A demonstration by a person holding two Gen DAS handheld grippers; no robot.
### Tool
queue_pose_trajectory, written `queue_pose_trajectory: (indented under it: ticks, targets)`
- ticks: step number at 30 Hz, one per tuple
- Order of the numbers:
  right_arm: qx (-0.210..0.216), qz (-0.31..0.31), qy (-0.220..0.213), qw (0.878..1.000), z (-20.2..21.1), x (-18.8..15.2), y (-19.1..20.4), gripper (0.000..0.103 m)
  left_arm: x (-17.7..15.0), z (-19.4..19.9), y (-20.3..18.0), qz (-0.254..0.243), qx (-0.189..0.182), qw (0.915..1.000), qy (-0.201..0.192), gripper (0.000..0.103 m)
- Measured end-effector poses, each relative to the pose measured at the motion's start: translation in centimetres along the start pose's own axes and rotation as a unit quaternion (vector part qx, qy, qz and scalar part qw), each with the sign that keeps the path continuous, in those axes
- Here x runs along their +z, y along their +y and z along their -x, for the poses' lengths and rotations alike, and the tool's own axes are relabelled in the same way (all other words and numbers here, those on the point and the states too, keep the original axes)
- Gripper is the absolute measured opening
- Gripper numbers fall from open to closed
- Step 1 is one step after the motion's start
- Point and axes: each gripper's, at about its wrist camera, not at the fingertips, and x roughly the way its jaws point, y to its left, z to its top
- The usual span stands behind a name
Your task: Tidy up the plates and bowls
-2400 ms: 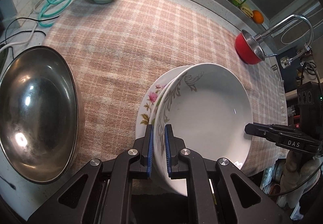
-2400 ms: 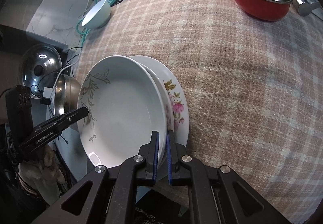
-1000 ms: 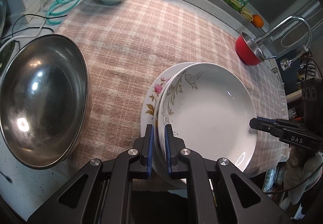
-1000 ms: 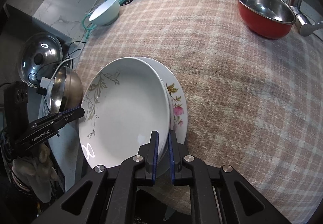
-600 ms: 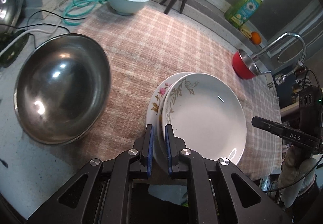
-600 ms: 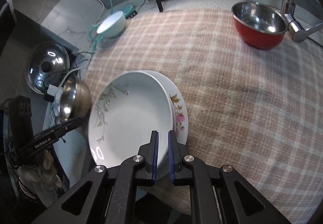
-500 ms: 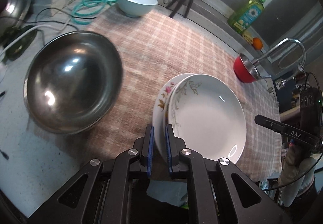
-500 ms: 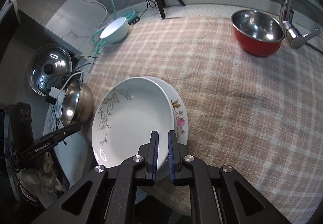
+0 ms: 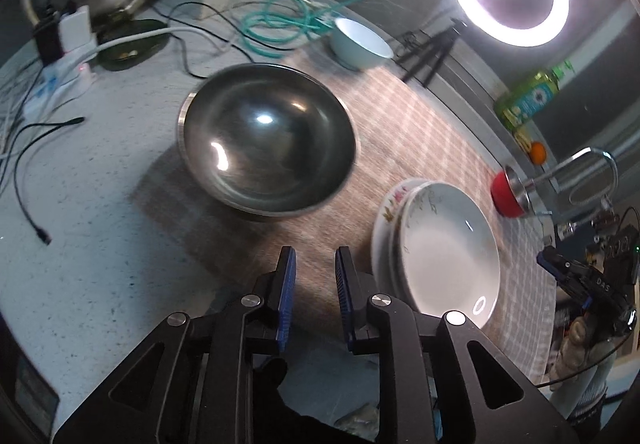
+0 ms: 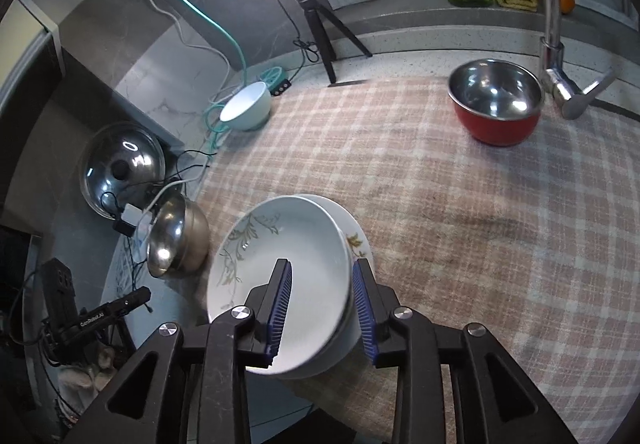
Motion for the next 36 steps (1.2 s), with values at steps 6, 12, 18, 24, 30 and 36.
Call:
queue_pose_trajectory:
  ticks: [6,12,18,24,30,36]
  targets:
    - [0.024,0.047,0.016,0.998,-1.5,2.4,4.8,0.035,2.6,0.6,3.0,0.018,0.023,0.9994,-0.020,0.028]
    - [0.047,0.097,0.063,0.992,-6.7,3.6,11.7,0.039,6.4,-0.9,6.1,0.027,0.034,0.9988,-0.021,0.030]
    - [0.042,0.129,0.111,0.984,-13.4,4.2,17.2,0.039,8.7,-2.4,7.4,0.019,0.028,0.9994,-0.005,0.030]
    - [0.020,0.133,0.144,0.980,-18.3,4.3,18.8,0.039,9.9,-3.5,7.9,0.002,0.026,0.9996,0.014,0.030]
    - [0.025,0.120,0.174,0.977,-20.4,3.9,18.7,0.039,10.2,-4.9,7.9,-0.006,0.011,0.9993,0.036,0.030]
    - [0.019,0.121,0.182,0.976,-21.2,3.4,19.0,0.039,10.0,-5.8,7.8,-0.009,0.002,0.9990,0.044,0.030]
